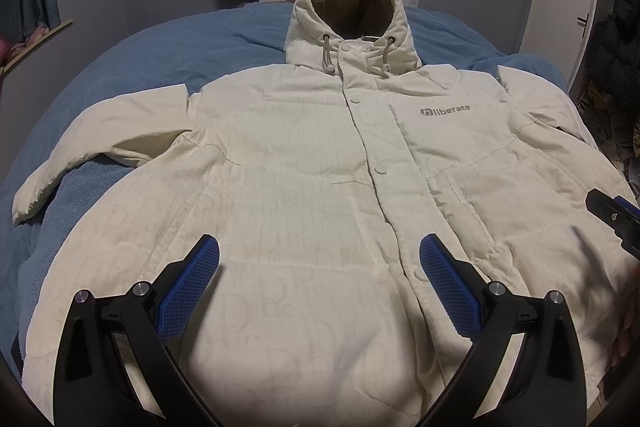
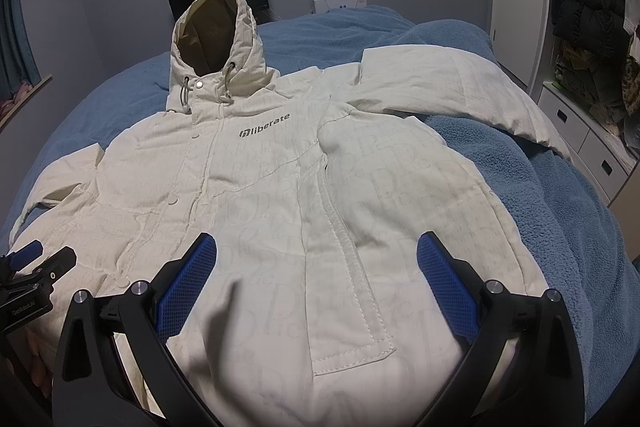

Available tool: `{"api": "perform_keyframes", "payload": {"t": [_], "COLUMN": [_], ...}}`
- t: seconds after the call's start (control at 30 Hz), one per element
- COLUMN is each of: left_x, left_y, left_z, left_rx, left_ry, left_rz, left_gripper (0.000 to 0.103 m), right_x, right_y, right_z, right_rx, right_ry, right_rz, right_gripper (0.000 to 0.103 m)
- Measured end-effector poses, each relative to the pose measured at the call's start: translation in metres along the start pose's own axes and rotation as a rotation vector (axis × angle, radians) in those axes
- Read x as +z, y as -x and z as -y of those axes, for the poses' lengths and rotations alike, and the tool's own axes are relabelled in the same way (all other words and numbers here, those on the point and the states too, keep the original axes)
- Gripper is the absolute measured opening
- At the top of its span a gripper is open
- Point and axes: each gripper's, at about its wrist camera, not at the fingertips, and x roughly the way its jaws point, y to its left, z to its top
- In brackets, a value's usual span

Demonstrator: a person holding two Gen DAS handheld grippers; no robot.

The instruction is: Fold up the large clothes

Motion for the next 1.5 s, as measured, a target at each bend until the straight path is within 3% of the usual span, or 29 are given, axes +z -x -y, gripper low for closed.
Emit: {"api": "perform_keyframes", "payload": {"t": [1.5], "left_x": [-0.0013], "left_y": [-0.0054], "left_z": [0.0012], "left_rx": [-0.009], "left_ry": [0.008], "left_rz": [-0.018], "left_gripper": [0.097], "right_x": [-0.0011], "right_y": [-0.0018], "right_z": [-0.0007], "right_rx": [-0.002], "right_ry": [0.001], "right_rz": [-0.005], "right_gripper": [0.096]}}
